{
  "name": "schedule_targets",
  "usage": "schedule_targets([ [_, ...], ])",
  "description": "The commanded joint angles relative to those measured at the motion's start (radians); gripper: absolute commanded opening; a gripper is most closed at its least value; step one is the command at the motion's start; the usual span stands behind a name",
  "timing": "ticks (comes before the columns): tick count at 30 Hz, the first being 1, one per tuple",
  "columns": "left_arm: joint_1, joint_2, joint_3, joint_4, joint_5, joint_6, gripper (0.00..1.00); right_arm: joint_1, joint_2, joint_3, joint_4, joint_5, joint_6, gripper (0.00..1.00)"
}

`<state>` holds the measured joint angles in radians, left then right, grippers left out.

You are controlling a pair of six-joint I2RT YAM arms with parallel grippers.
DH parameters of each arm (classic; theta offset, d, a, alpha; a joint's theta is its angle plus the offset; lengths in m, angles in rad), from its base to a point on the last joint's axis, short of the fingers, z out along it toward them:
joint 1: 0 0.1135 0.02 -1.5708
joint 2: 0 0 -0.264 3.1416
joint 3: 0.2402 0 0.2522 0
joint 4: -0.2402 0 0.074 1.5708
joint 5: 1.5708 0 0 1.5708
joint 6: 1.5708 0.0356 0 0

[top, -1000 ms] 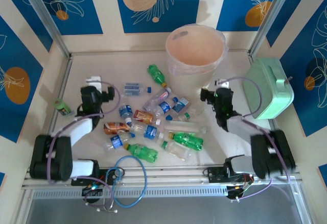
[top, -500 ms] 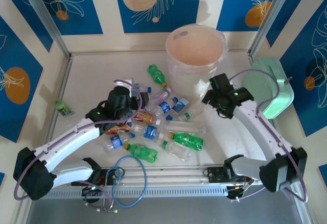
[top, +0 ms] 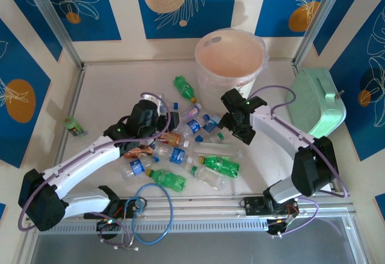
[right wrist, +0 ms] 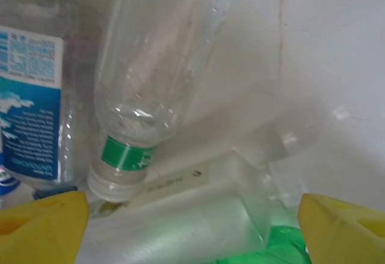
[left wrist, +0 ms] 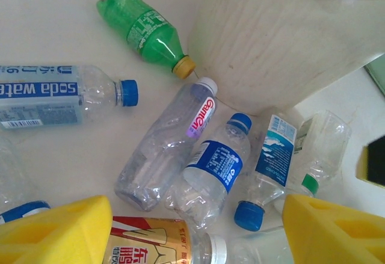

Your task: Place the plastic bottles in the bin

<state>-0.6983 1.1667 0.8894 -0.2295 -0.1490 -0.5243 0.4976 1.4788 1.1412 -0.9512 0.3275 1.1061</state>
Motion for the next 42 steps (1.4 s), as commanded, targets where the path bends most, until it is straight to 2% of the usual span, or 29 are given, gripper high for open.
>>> schedule_targets([
  [1,-0.003,0.008,0.023,-0.027,0.045,-0.021,0.75,-0.034,0.006,-0.034,0.094,-0.042,0.048,0.91],
  [7,-0.004,0.019,0.028,-0.028,0.058,-0.034,0.74,-0.077,0.057,-0.043,0.171,-0.037,0.080,0.90],
  [27,-0.004,0.033,0.054,-0.057,0.046,-0.043,0.72,-0.110,0.243,-0.046,0.264,-0.033,0.104,0.89],
  [35,-0.003,0.034,0.046,-0.060,0.030,-0.048,0.70,-0.124,0.254,-0.080,0.280,-0.035,0.104,0.83],
  [42,-0.003,0.036,0.046,-0.066,0.024,-0.043,0.69,-0.136,0.239,-0.111,0.316,-0.045,0.118,0.70],
])
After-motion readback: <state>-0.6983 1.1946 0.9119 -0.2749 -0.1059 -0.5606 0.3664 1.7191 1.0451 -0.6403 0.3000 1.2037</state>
